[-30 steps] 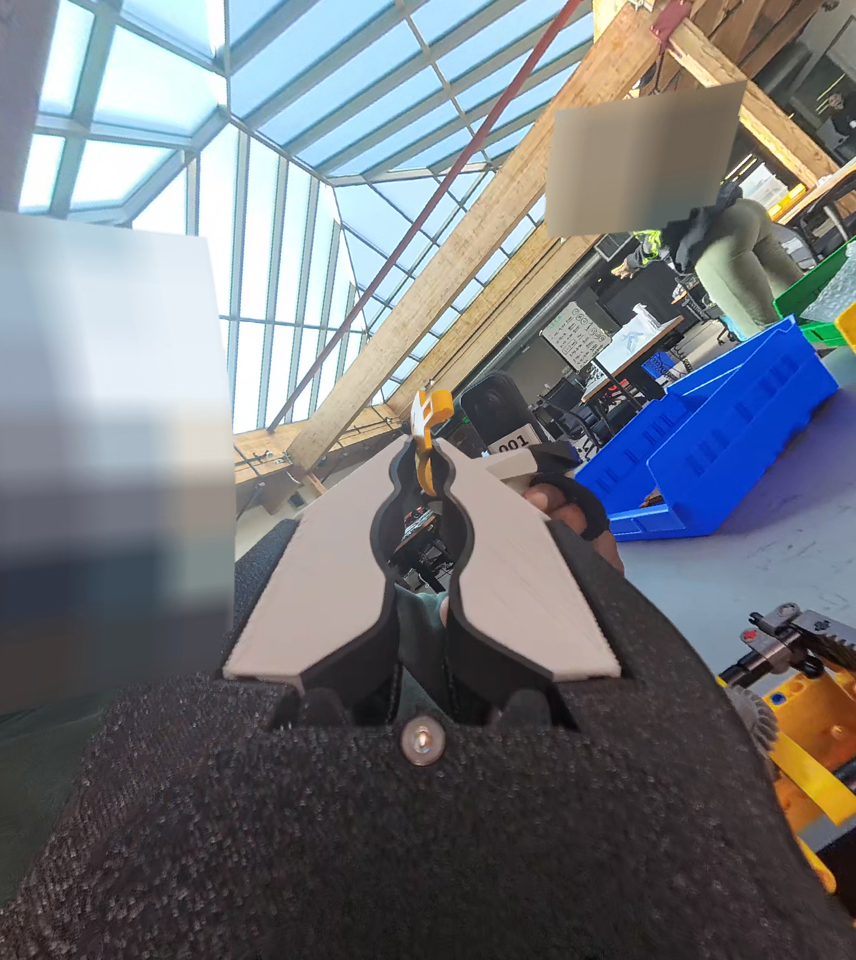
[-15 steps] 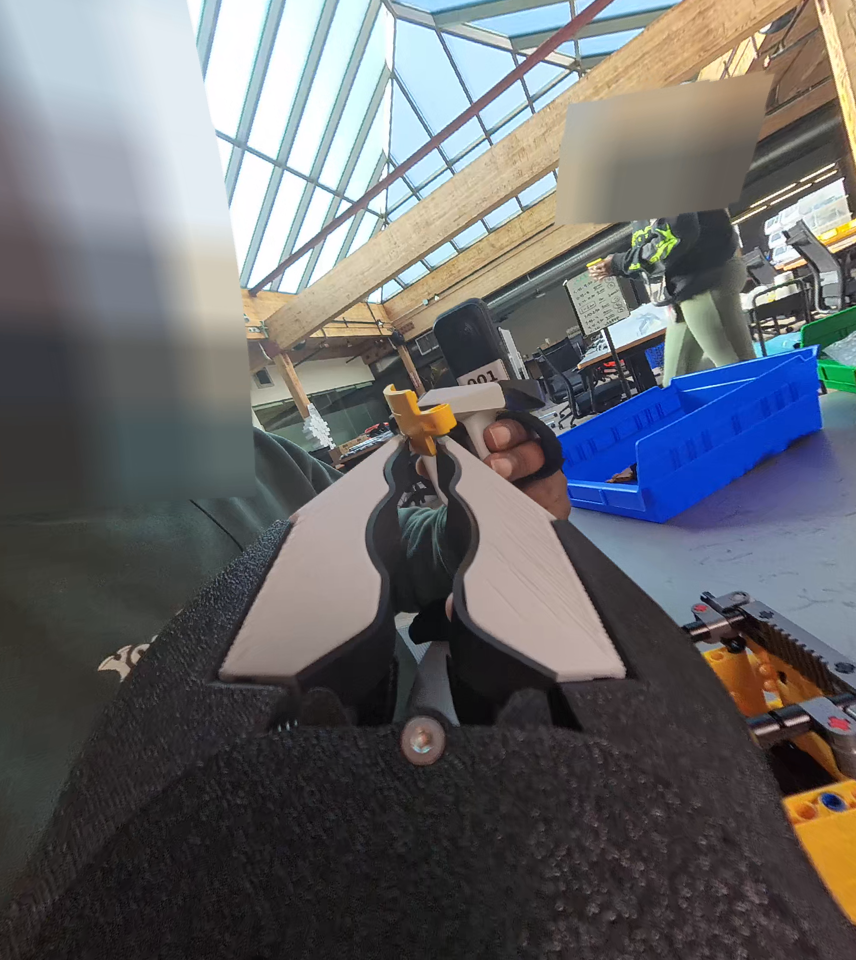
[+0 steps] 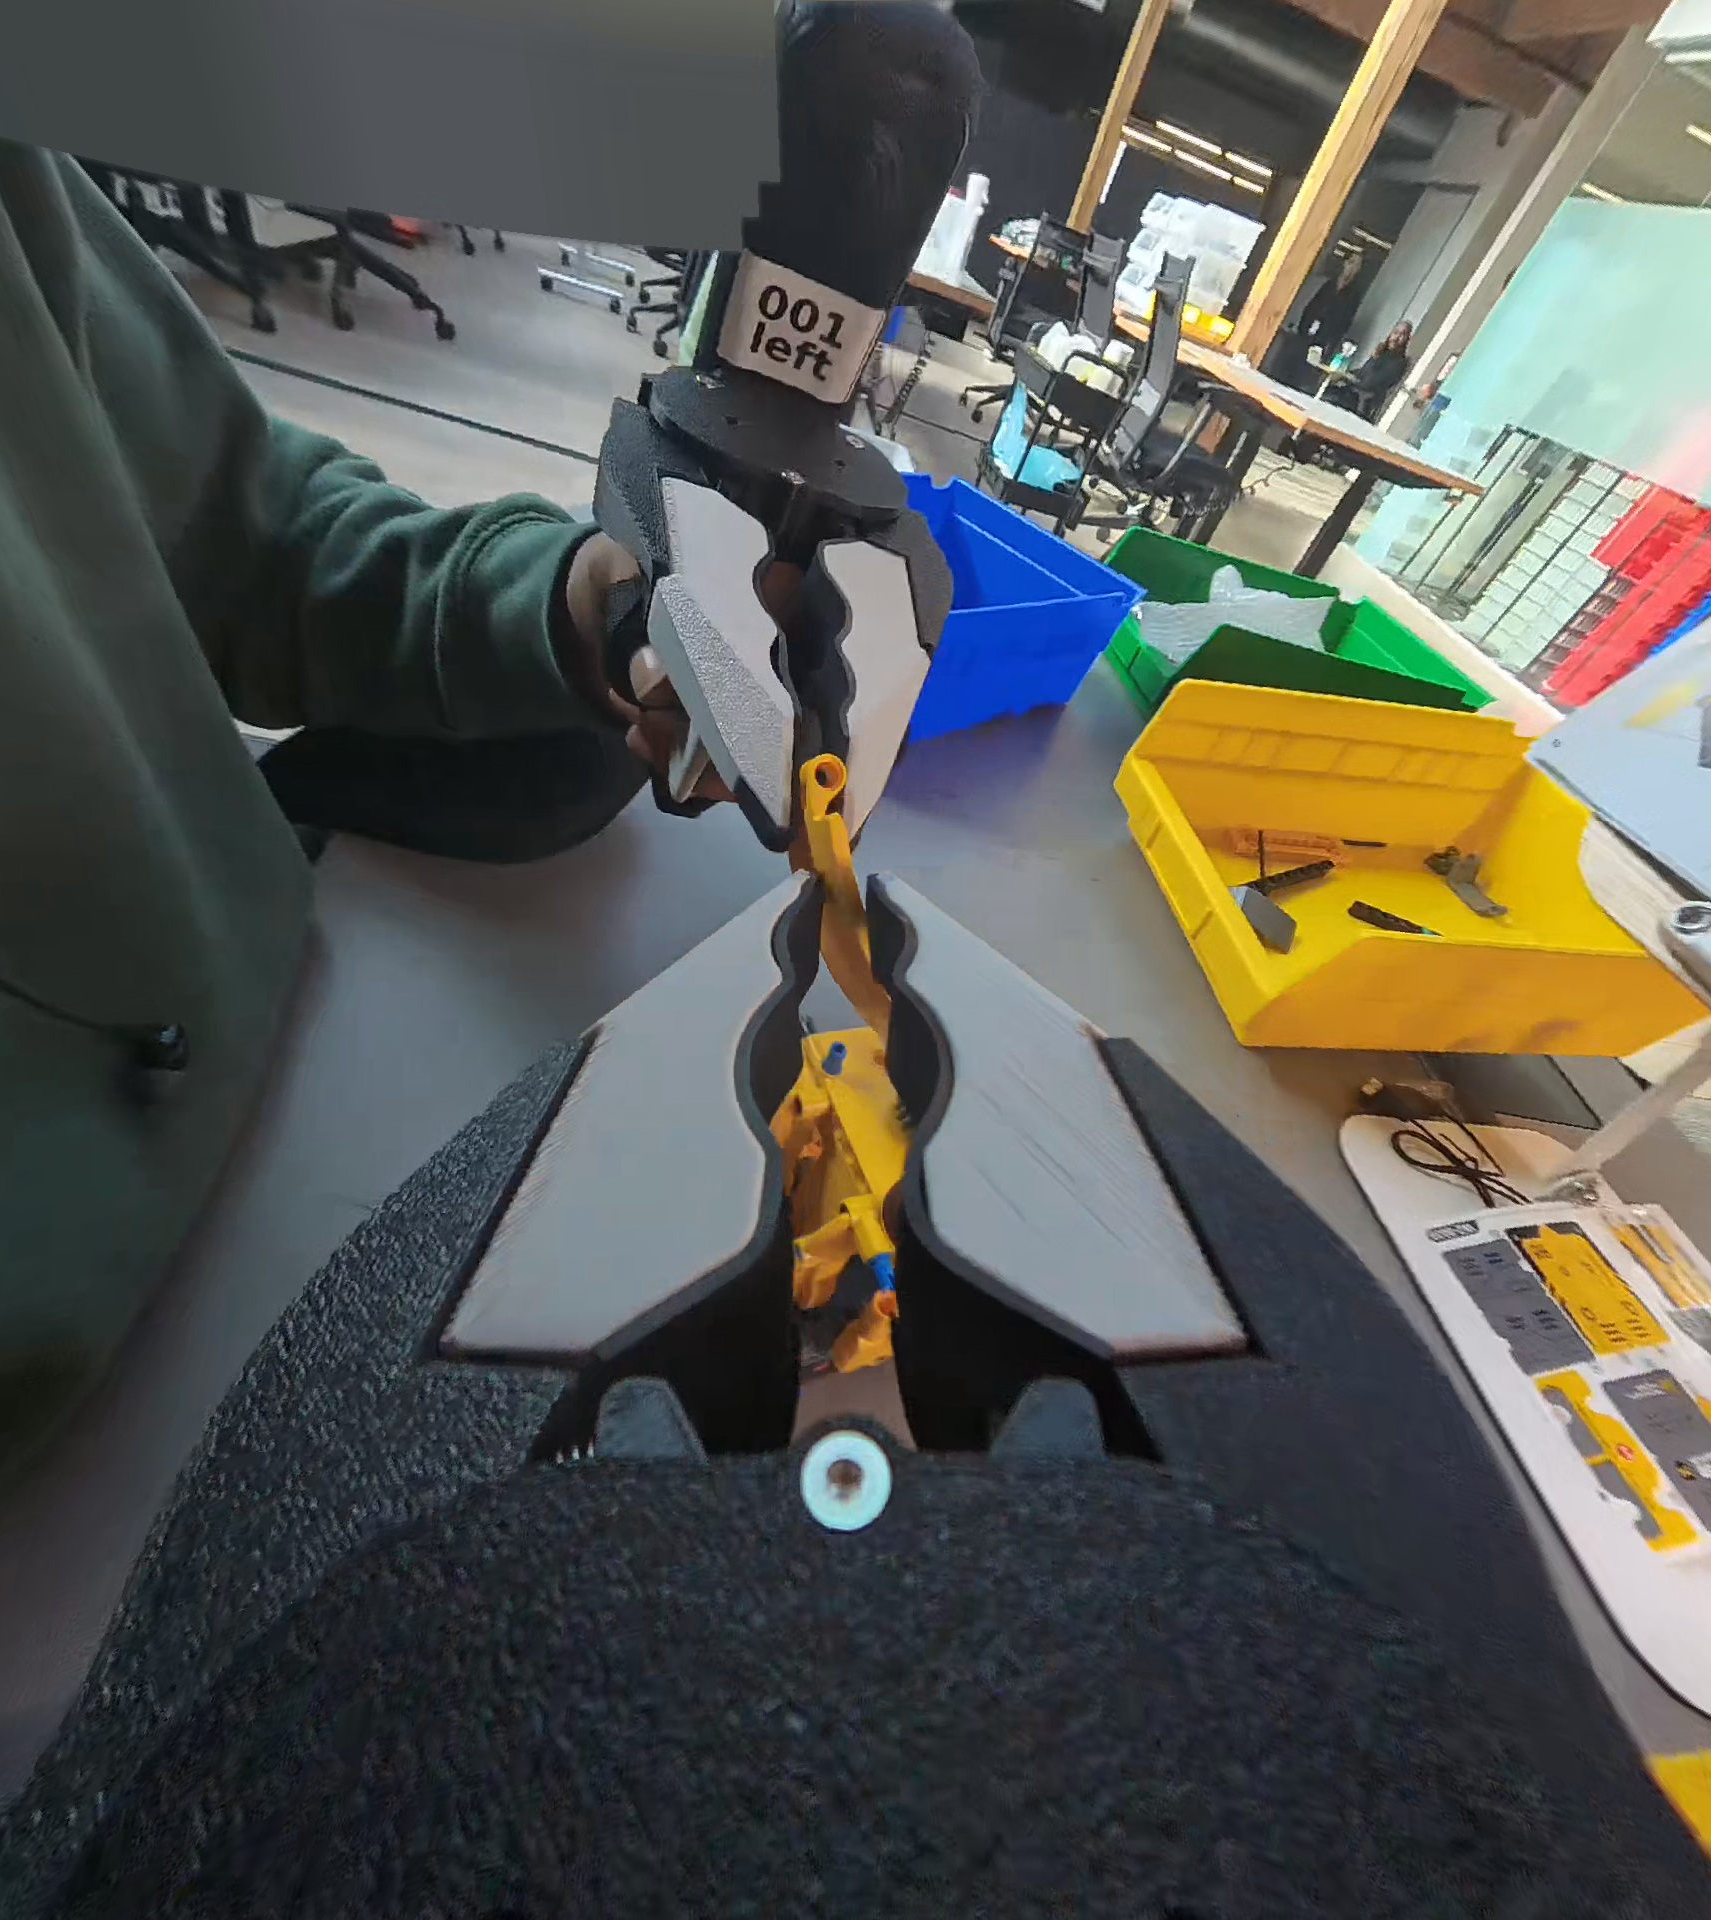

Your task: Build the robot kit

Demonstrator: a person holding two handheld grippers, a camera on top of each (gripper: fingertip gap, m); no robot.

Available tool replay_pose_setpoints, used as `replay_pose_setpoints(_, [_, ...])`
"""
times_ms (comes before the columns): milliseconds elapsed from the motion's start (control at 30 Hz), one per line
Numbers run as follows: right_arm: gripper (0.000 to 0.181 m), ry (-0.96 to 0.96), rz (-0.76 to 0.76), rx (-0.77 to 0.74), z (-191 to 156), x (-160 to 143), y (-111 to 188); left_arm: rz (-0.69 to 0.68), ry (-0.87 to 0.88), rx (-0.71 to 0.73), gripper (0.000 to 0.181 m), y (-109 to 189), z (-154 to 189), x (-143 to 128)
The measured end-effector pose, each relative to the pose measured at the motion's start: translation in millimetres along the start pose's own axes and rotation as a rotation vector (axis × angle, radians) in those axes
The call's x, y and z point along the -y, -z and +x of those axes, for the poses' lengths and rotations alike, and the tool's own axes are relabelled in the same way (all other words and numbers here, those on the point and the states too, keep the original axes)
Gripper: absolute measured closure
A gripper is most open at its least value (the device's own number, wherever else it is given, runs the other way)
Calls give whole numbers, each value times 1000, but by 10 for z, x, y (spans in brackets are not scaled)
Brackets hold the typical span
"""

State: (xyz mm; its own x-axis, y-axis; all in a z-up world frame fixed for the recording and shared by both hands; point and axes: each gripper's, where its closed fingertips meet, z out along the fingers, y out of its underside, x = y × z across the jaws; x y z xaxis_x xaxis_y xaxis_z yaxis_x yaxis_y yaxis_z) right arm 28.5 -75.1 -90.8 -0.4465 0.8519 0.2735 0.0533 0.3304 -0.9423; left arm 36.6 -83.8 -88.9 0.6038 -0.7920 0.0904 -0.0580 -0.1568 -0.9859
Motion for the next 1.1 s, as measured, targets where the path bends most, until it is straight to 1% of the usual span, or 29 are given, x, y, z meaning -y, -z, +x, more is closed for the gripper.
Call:
replay_pose_setpoints(100, [177,-86,71,94,-111,27,-25,20,-45,7,175,-4,70,65])
replay_pose_setpoints(267, [179,-292,295,270,-214,205,59,99,-99,-8,172,5,170,187])
replay_pose_setpoints(400, [179,-385,376,324,-215,238,84,121,-70,-27,171,20,176,192])
replay_pose_setpoints(600, [179,-448,477,342,-132,322,183,153,-24,-50,172,41,182,201])
replay_pose_setpoints(733, [179,-450,468,341,-135,287,159,142,-32,-46,174,-25,208,172])
replay_pose_setpoints(767, [179,-448,459,344,-148,273,143,137,-38,-32,178,-42,200,167])
replay_pose_setpoints(900, [178,-418,415,319,-139,217,118,106,-86,19,179,-55,169,149])
replay_pose_setpoints(1100, [176,-352,352,262,-113,145,119,39,-260,131,179,-89,142,98])
